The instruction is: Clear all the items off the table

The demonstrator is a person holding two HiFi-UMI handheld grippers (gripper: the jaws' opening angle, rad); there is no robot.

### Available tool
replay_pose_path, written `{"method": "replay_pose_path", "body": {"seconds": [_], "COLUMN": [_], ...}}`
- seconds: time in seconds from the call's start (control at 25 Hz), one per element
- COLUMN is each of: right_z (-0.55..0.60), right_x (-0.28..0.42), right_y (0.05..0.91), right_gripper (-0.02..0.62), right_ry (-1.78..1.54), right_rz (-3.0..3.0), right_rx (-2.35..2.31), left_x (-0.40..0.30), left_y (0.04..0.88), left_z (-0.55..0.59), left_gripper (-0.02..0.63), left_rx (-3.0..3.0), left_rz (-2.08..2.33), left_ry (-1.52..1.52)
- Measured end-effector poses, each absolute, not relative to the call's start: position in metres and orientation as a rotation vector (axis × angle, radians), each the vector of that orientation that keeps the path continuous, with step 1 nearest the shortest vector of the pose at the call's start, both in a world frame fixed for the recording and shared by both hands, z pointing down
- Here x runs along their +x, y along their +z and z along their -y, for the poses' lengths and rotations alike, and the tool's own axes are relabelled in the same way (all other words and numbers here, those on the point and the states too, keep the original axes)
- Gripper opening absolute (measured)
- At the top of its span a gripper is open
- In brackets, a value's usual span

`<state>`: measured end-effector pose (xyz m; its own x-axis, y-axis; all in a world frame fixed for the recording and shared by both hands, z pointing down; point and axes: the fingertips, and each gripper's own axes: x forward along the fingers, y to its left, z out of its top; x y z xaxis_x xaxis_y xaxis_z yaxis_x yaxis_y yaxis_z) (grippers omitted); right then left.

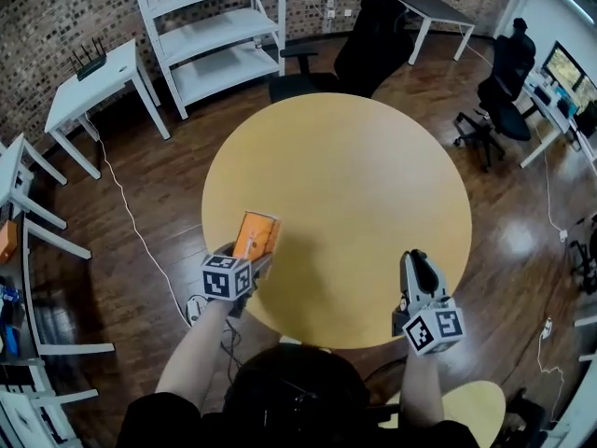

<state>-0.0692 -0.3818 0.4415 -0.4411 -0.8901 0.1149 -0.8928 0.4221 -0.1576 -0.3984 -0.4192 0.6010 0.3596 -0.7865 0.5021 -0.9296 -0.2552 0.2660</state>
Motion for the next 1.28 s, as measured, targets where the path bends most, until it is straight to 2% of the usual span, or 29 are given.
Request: {"method": "replay_pose_path", "body": {"seconds": [0.2,0.48,1.0,1.2,1.28], "right_z": [0.367,0.352,0.353,0.357,0.356], "right_x": [-0.073,-0.060,-0.066,-0.057,-0.055], "right_y": [0.470,0.501,0.503,0.491,0.487], "right_gripper": [0.077,0.077,0.077,0.077,0.077], "right_ry": [0.430,0.570,0.565,0.520,0.506], "right_rz": [2.551,2.461,2.460,2.472,2.481], "right_rx": [1.685,1.757,1.766,1.777,1.779], "left_x": [-0.394,-0.372,-0.369,-0.376,-0.380], "left_y": [0.651,0.676,0.677,0.627,0.593], "left_z": [0.424,0.435,0.431,0.433,0.435], "left_gripper": [0.393,0.396,0.433,0.433,0.399], "left_rx": [2.070,2.042,1.997,2.060,2.128], "left_rz": [1.426,1.349,1.333,1.422,1.484], "left_ry": [0.578,0.676,0.579,0.424,0.335]}}
